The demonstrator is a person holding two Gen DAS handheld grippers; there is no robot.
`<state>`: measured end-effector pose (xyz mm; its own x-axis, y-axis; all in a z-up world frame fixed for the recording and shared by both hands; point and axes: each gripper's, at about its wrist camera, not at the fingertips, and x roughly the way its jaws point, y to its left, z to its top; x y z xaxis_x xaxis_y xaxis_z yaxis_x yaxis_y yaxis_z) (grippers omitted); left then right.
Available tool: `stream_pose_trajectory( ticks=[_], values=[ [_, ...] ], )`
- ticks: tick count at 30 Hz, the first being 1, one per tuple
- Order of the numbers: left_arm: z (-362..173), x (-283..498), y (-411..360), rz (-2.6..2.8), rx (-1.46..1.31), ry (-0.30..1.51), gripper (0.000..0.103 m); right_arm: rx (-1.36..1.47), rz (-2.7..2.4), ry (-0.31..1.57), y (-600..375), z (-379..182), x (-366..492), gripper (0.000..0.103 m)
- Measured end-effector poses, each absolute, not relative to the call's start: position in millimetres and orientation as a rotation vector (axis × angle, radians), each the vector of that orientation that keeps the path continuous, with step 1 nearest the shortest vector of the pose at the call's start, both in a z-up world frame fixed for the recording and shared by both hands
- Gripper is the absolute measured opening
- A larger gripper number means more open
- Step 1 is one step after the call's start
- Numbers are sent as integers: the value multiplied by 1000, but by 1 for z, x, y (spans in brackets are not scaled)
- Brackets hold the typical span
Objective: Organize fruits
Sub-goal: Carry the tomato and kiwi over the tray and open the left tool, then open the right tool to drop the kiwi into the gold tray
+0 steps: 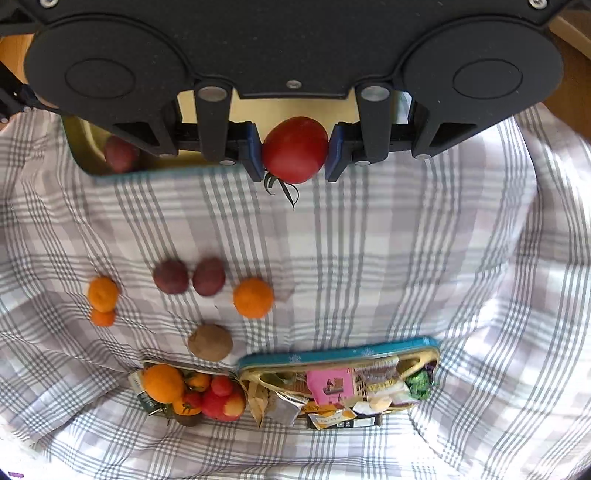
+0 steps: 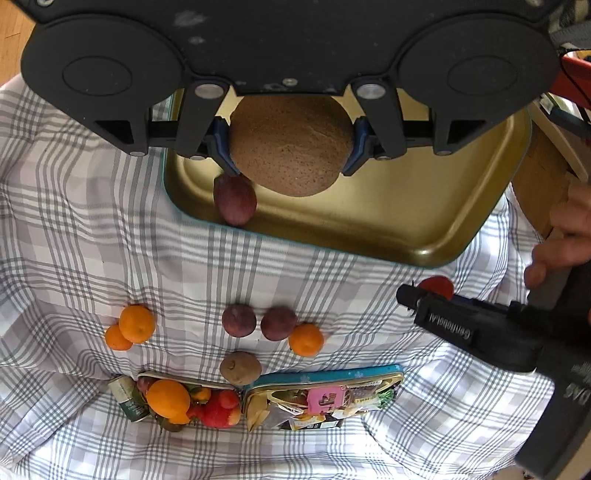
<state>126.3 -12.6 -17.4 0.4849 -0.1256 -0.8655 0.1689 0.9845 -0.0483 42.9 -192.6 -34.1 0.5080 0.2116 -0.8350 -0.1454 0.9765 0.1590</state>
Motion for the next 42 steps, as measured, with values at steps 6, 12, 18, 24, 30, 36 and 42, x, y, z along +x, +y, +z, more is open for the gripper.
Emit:
stream_pose_trajectory(
  ticks=[6,12,18,24,30,36,42],
  values=[
    [-32,103,-15,-158,34,1057,44,78,200,1006,-190,-37,22,61],
    [-39,94,-11,-119,44,1052,45,92,180,1034,-189,-49,15,61],
    [-40,92,-7,-106,25,1057,44,118,170,1059,-188,-57,13,62],
    [-38,90,-7,-114,21,1058,44,125,167,1077,-187,-59,13,62],
    [-42,90,-9,-109,30,1076,44,163,158,1106,-189,-64,14,63],
    [-42,90,-8,-101,29,1083,44,187,149,1041,-193,-52,12,61],
    [-42,90,-6,-93,8,1113,44,189,137,1043,-193,-51,16,61]
  ],
)
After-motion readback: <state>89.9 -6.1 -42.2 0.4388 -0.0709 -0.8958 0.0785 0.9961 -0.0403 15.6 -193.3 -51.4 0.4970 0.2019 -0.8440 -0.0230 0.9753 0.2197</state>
